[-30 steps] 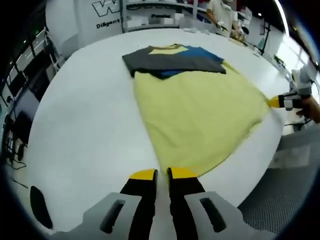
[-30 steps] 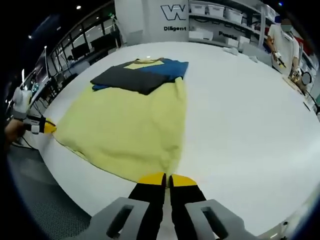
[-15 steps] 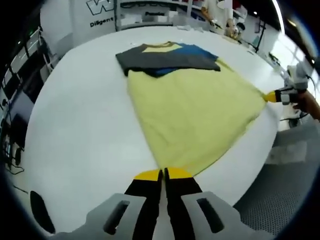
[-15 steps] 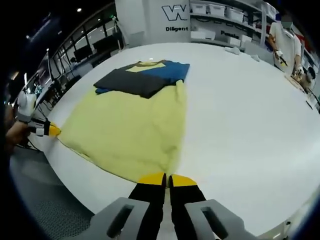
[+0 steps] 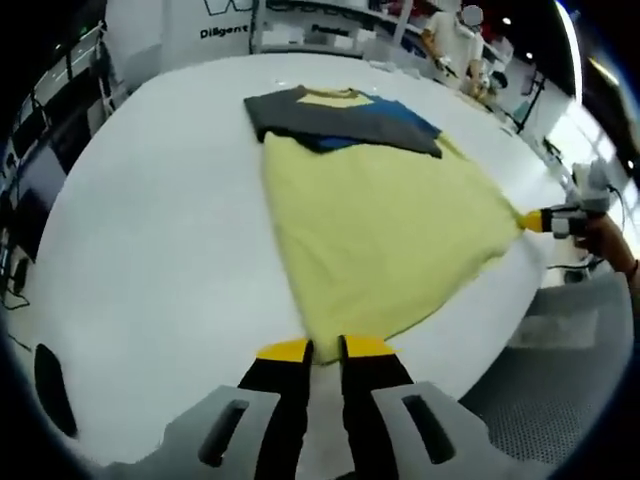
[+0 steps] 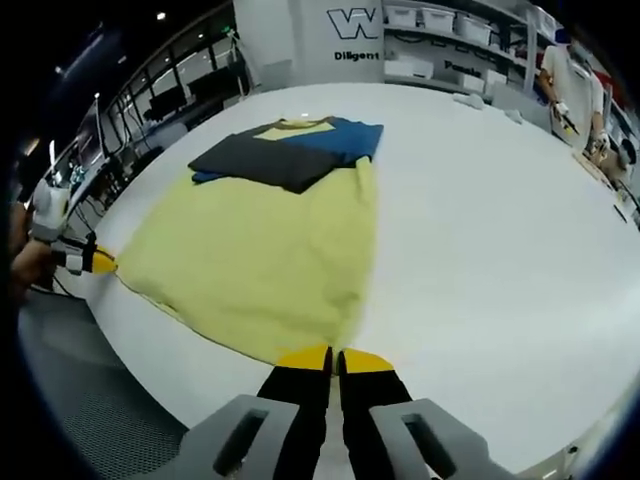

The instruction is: Fold the garment on the visible template until the final outline fits inside the template.

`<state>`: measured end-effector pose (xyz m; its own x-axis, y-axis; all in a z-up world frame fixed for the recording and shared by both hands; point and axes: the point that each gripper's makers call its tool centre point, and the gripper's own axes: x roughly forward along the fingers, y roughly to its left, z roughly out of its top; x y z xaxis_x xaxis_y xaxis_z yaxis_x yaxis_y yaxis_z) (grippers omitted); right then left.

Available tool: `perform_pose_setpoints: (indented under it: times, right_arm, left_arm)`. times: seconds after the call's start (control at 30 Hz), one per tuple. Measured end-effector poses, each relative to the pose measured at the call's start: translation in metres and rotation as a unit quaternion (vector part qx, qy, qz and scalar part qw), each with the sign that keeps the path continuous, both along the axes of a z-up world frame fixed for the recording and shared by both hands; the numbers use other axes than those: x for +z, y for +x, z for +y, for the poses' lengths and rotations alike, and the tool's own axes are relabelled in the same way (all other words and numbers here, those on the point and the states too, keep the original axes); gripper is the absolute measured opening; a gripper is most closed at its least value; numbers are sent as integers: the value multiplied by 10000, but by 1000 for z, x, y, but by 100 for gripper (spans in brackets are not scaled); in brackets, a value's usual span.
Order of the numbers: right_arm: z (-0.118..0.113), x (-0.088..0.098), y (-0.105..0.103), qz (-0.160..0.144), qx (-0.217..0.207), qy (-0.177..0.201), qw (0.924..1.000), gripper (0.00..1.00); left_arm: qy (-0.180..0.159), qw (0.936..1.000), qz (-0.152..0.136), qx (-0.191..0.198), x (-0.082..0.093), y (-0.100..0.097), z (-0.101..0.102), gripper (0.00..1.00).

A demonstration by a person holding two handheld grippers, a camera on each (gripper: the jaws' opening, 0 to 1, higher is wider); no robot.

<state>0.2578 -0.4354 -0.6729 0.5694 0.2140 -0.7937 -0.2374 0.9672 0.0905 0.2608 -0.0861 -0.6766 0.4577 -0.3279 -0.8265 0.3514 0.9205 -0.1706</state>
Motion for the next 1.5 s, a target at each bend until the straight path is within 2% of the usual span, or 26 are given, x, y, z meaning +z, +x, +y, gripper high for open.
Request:
perform_pose_setpoints:
  times: [0.07, 0.2, 0.27, 0.47, 0.7, 0.93, 1.27, 1.5]
  right_arm:
    - [-1, 0, 0, 4, 8, -9, 10000, 0]
    - [-1, 1, 0, -8, 27, -11, 10000, 0]
    - [-1, 2, -1, -18, 59, -28, 10000, 0]
    - [2, 4, -7, 25, 254, -81, 9996, 0]
    - [5, 4, -16, 101, 361, -96, 9992, 0]
    - [11, 3, -28, 200, 501, -118, 9985, 0]
    - [17, 7, -44, 313, 764, -257, 9963, 0]
    - [17, 9, -57, 408, 752, -90, 9963, 0]
  left_arm:
    - [124, 9999, 15, -46, -2, -1, 1, 1]
    - [168, 9998, 5, -136, -2, -1, 0, 0]
    - [322, 9987, -27, -394, -2, -2, 1, 0]
    - [670, 9950, -72, -731, 0, -6, 5, 0]
    - [700, 9936, 49, -889, 1, -18, 9, 0]
    - [905, 9891, 168, -1152, 0, -33, 14, 0]
    - [755, 9891, 409, -1199, -2, -52, 20, 0]
    - [752, 9879, 503, -1263, -4, -64, 23, 0]
